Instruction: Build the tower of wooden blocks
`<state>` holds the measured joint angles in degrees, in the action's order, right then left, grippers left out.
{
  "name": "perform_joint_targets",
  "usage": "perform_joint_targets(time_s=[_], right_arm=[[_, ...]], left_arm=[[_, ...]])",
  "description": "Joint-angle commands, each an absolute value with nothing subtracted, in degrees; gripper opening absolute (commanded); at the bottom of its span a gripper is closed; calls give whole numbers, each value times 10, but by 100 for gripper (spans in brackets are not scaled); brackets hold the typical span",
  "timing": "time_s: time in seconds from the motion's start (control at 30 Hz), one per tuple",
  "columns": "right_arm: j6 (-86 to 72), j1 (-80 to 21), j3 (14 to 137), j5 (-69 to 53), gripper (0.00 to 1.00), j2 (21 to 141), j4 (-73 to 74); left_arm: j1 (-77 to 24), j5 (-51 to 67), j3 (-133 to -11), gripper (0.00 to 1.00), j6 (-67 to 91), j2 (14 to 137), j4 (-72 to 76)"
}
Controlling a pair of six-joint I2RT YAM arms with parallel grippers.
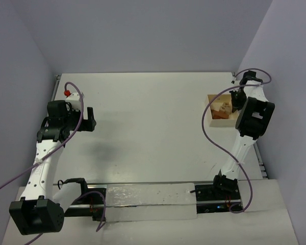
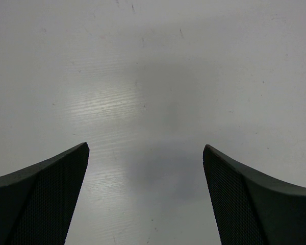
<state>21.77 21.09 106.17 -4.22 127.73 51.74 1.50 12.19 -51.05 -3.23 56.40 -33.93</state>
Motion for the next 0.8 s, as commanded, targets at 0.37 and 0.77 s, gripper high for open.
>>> perform_joint_targets(time_s=[0.37, 0.77], right_arm=[[189, 23, 1007, 131, 0, 1066, 437], [261, -189, 853, 436, 0, 1014, 174]], left_arm=[[18, 113, -526, 98, -23, 574, -332], [18, 109, -529, 98, -18, 563, -332]])
